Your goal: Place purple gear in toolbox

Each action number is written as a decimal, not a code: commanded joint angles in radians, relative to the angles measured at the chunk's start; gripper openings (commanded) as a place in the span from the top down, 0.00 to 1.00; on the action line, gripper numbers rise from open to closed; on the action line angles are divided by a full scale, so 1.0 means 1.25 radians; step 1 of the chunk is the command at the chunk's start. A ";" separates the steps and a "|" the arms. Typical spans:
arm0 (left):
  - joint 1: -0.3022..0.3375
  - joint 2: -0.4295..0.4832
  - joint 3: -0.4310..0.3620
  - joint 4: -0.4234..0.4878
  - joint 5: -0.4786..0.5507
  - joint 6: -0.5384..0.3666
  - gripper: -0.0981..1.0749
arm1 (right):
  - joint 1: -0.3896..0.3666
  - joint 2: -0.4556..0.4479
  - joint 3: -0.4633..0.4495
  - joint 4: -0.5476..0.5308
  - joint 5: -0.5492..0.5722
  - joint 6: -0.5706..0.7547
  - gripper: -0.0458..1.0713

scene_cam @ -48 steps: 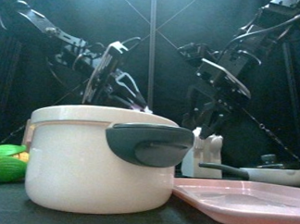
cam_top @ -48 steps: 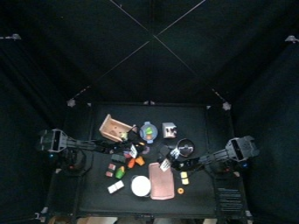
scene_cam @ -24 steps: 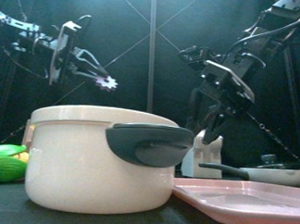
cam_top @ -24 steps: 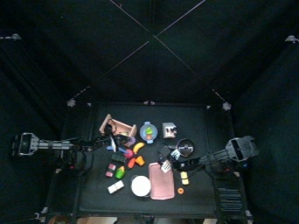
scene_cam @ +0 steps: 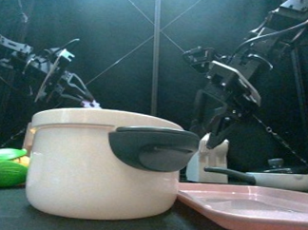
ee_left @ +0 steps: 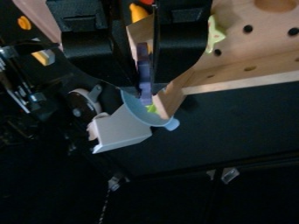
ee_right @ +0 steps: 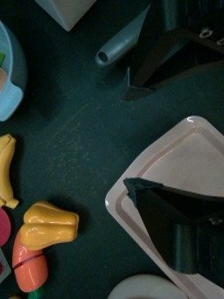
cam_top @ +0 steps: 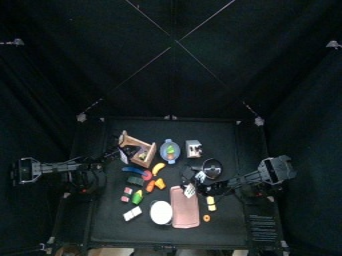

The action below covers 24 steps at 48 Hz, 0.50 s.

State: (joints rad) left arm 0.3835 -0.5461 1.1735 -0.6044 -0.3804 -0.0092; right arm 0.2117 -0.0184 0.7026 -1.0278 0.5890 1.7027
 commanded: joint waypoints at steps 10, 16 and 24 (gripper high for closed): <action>0.017 0.020 0.002 0.001 0.004 0.000 0.26 | -0.007 -0.002 -0.011 -0.001 -0.002 -0.001 0.07; 0.015 0.020 0.002 0.002 0.002 -0.001 0.26 | -0.009 -0.002 -0.011 0.000 -0.002 -0.001 0.07; 0.013 0.020 0.002 0.004 0.004 -0.001 0.26 | -0.007 -0.002 -0.010 0.000 -0.002 0.002 0.07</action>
State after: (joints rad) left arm 0.4004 -0.5231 1.1888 -0.6059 -0.3728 -0.0107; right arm 0.2056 -0.0015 0.7026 -1.0262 0.5875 1.7027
